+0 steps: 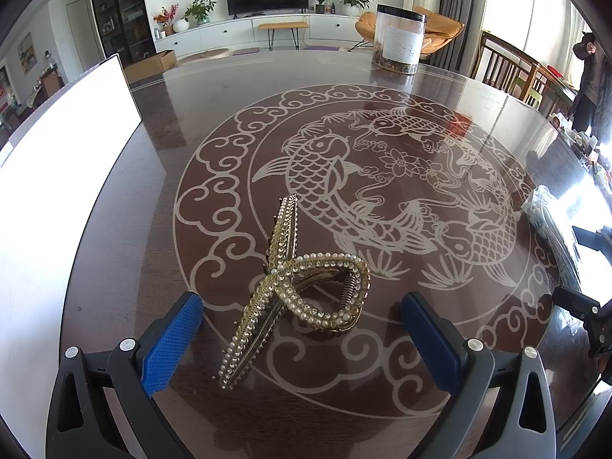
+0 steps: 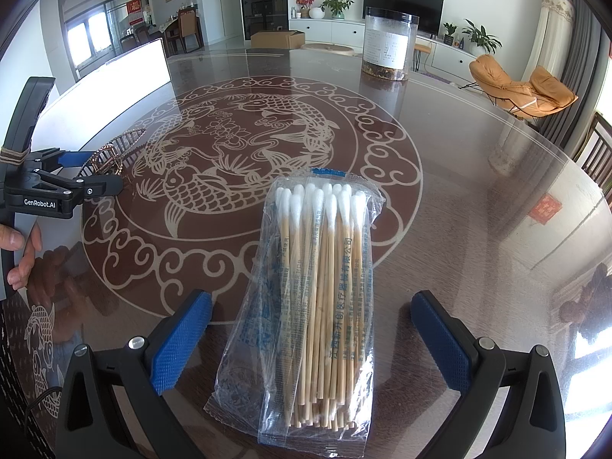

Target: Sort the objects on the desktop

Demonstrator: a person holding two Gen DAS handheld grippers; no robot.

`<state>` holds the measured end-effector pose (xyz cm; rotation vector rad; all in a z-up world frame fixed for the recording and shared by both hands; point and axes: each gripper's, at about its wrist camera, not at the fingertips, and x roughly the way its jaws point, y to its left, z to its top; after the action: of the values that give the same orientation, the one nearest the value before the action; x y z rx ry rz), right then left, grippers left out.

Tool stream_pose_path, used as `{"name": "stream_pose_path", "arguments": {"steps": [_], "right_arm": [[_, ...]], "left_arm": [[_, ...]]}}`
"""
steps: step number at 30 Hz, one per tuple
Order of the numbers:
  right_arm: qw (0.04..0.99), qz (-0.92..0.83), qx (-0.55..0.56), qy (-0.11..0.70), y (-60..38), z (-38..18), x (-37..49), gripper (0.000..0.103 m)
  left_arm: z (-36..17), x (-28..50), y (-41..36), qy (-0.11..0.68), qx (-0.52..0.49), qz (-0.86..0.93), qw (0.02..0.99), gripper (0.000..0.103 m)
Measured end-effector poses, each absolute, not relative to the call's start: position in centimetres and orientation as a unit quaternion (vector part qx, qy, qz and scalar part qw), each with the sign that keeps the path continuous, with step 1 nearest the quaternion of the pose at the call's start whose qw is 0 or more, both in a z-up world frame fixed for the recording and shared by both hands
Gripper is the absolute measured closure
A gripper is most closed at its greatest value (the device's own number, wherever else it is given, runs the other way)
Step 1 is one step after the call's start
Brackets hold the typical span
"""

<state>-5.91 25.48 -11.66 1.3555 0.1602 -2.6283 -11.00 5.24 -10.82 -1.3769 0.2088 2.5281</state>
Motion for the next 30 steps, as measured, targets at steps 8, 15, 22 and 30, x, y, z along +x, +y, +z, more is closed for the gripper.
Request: {"name": "stream_pose_path", "arguments": {"steps": [8,15,22,30], "right_arm": [[0.09,-0.884,0.456,0.054,25.5,-11.7,-5.9,0.0],[0.09,-0.884,0.456,0.054,25.5,-11.6,-5.9,0.0],[0.09,-0.884,0.456,0.054,25.5,-11.7,-5.9,0.0],[0.09,-0.884,0.456,0.054,25.5,-11.7,-5.9,0.0]], "left_arm": [[-10.8,-11.0,5.3,0.071,-0.473,0.869,0.125,0.0],[-10.8,-11.2,5.3,0.069,-0.473,0.87,0.123,0.0],[-10.8,-11.1,5.3,0.068,-0.473,0.87,0.121,0.0],[-11.0,-12.1,5.3,0.073,-0.503,0.853,0.121,0.0]]}}
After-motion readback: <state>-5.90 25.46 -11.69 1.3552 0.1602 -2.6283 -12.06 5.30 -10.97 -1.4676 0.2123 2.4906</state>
